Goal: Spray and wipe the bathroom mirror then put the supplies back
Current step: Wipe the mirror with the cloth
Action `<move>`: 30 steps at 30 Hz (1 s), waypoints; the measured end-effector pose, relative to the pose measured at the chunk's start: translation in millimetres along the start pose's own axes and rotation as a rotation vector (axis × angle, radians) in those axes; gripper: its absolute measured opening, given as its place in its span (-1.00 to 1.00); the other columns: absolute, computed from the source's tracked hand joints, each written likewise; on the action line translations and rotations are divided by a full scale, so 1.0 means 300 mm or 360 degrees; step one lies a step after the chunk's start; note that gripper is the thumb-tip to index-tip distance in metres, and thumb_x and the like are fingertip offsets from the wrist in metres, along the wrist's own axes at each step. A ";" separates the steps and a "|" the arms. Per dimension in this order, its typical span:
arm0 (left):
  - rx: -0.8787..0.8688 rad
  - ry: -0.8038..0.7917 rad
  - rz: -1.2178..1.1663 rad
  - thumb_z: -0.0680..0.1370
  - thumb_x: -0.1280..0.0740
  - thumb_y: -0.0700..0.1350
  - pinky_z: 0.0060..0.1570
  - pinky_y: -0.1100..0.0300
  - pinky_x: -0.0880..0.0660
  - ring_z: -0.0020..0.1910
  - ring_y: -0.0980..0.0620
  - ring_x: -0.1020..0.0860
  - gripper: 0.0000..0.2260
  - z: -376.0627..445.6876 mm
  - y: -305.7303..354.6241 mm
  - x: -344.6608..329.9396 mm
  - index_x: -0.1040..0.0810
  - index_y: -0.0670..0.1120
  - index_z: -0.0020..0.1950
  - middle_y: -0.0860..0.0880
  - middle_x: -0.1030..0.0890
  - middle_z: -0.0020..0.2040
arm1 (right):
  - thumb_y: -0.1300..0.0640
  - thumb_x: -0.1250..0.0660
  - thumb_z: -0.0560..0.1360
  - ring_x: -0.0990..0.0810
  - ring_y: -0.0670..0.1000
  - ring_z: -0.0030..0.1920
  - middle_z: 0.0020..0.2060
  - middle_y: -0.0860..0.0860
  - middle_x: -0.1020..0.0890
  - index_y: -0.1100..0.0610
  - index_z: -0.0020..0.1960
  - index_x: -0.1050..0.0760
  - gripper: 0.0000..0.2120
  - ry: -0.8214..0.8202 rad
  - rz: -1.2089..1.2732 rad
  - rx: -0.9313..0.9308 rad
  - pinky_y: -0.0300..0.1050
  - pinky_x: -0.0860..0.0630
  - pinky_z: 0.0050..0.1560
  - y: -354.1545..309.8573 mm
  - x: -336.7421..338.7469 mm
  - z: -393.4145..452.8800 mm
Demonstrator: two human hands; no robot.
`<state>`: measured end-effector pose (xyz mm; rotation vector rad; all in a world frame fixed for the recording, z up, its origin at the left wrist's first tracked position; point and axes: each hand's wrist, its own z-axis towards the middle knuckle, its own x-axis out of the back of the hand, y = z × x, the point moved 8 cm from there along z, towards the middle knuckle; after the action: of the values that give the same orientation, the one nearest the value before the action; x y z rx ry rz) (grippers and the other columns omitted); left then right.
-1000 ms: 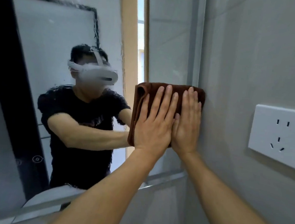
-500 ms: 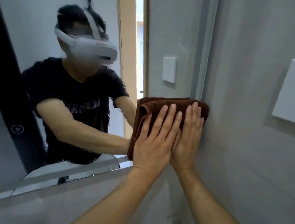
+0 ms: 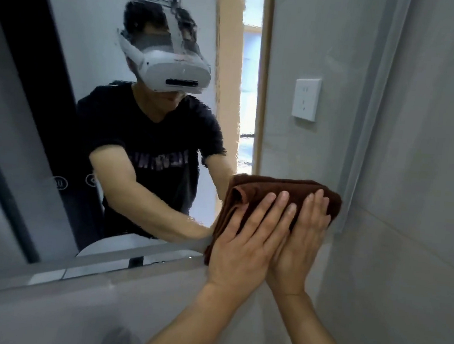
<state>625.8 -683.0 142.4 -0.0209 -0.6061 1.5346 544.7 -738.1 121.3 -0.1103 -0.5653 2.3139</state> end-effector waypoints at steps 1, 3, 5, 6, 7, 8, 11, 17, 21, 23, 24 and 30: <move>0.0012 -0.0025 0.0015 0.65 -0.25 -0.05 0.56 -0.04 -0.08 0.62 -0.02 -0.10 -0.45 -0.017 -0.025 0.008 -0.20 -0.04 0.62 -0.04 -0.16 0.63 | 0.23 -0.10 0.62 -0.01 0.15 0.62 0.60 0.12 -0.07 0.29 0.58 -0.04 -0.43 0.0002 0.0007 -0.0004 0.17 0.07 0.59 -0.024 -0.009 -0.014; 0.0034 -0.0072 0.0044 0.63 -0.28 -0.03 0.56 -0.04 -0.07 0.63 -0.02 -0.07 -0.43 -0.051 -0.077 0.028 -0.19 -0.03 0.62 -0.04 -0.13 0.64 | 0.20 -0.07 0.63 -0.02 0.13 0.62 0.59 0.13 -0.09 0.31 0.57 -0.06 -0.46 0.0008 0.0012 -0.0010 0.16 0.07 0.59 -0.077 -0.029 -0.041; 0.0033 -0.0093 0.0066 0.64 -0.25 -0.03 0.56 -0.05 -0.08 0.63 -0.03 -0.06 -0.44 -0.086 -0.129 0.053 -0.18 -0.03 0.63 -0.05 -0.11 0.64 | 0.19 -0.06 0.63 -0.02 0.13 0.62 0.59 0.14 -0.11 0.31 0.56 -0.07 -0.47 0.0004 0.0008 -0.0001 0.17 0.06 0.59 -0.135 -0.050 -0.068; 0.0024 -0.0105 0.0079 0.65 -0.23 -0.04 0.56 -0.05 -0.08 0.63 -0.03 -0.06 -0.45 -0.102 -0.155 0.065 -0.17 -0.03 0.63 -0.05 -0.10 0.64 | 0.19 -0.05 0.63 -0.03 0.12 0.62 0.58 0.15 -0.12 0.31 0.56 -0.08 -0.47 0.0005 0.0007 0.0006 0.18 0.05 0.59 -0.165 -0.060 -0.078; 0.0019 -0.0119 0.0097 0.66 -0.21 -0.05 0.56 -0.05 -0.08 0.63 -0.04 -0.06 -0.46 -0.118 -0.182 0.077 -0.16 -0.04 0.63 -0.06 -0.09 0.65 | 0.19 -0.05 0.63 -0.03 0.12 0.62 0.58 0.16 -0.13 0.31 0.56 -0.09 -0.47 0.0003 0.0006 0.0008 0.19 0.04 0.59 -0.195 -0.070 -0.089; 0.0017 -0.0130 0.0117 0.67 -0.18 -0.05 0.56 -0.06 -0.08 0.63 -0.04 -0.06 -0.47 -0.133 -0.209 0.091 -0.15 -0.04 0.63 -0.06 -0.09 0.65 | 0.19 -0.05 0.62 -0.03 0.11 0.62 0.58 0.16 -0.14 0.30 0.56 -0.09 -0.47 0.0001 0.0007 0.0004 0.19 0.03 0.59 -0.226 -0.079 -0.098; 0.0006 -0.0169 0.0176 0.70 -0.06 -0.07 0.57 -0.07 -0.05 0.63 -0.05 -0.06 -0.51 -0.179 -0.291 0.136 -0.12 -0.04 0.64 -0.07 -0.09 0.65 | 0.19 -0.05 0.62 -0.02 0.08 0.62 0.57 0.16 -0.16 0.28 0.55 -0.10 -0.47 -0.0003 0.0012 0.0000 0.17 0.03 0.59 -0.323 -0.104 -0.128; 0.0070 -0.0204 0.0221 0.72 0.04 -0.09 0.59 -0.08 0.06 0.63 -0.07 -0.03 -0.54 -0.275 -0.473 0.230 -0.09 -0.05 0.65 -0.08 -0.05 0.65 | 0.16 -0.04 0.63 -0.07 0.12 0.61 0.57 0.16 -0.18 0.26 0.56 -0.12 -0.48 -0.0080 -0.0005 0.0076 0.15 0.02 0.59 -0.529 -0.166 -0.188; 0.0146 -0.0194 0.0268 0.67 -0.09 -0.07 0.59 -0.09 0.07 0.64 -0.07 0.01 -0.45 -0.323 -0.582 0.284 -0.02 -0.04 0.66 -0.09 -0.01 0.65 | 0.19 -0.07 0.61 -0.08 0.13 0.61 0.58 0.14 -0.16 0.23 0.58 -0.08 -0.45 -0.0134 0.0008 0.0121 0.16 0.00 0.59 -0.660 -0.204 -0.207; 0.0179 -0.0191 0.0281 0.65 -0.14 -0.06 0.59 -0.09 0.08 0.64 -0.06 0.01 -0.42 -0.329 -0.624 0.311 -0.03 -0.04 0.65 -0.10 -0.02 0.65 | 0.20 -0.09 0.61 -0.09 0.13 0.61 0.58 0.15 -0.16 0.23 0.58 -0.08 -0.44 -0.0154 0.0010 0.0157 0.16 -0.01 0.59 -0.709 -0.214 -0.204; 0.0196 -0.0192 0.0286 0.65 -0.17 -0.05 0.59 -0.08 0.09 0.64 -0.06 0.01 -0.41 -0.328 -0.641 0.322 -0.04 -0.04 0.65 -0.09 -0.03 0.65 | 0.20 -0.09 0.61 -0.08 0.13 0.61 0.58 0.15 -0.16 0.23 0.59 -0.07 -0.43 -0.0168 0.0010 0.0183 0.16 0.00 0.59 -0.725 -0.216 -0.199; 0.0263 -0.0198 0.0320 0.70 -0.07 0.04 0.59 -0.10 0.11 0.64 -0.08 0.02 -0.46 -0.271 -0.670 0.333 -0.01 -0.03 0.66 -0.09 0.02 0.66 | 0.14 -0.04 0.64 -0.05 0.06 0.61 0.59 0.08 -0.11 0.18 0.62 0.00 -0.43 -0.0215 -0.0014 0.0422 0.11 0.04 0.60 -0.740 -0.200 -0.118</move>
<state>834.2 -574.1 184.9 0.1444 -0.5874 1.7870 740.3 -626.4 179.5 0.1753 -0.3194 2.3769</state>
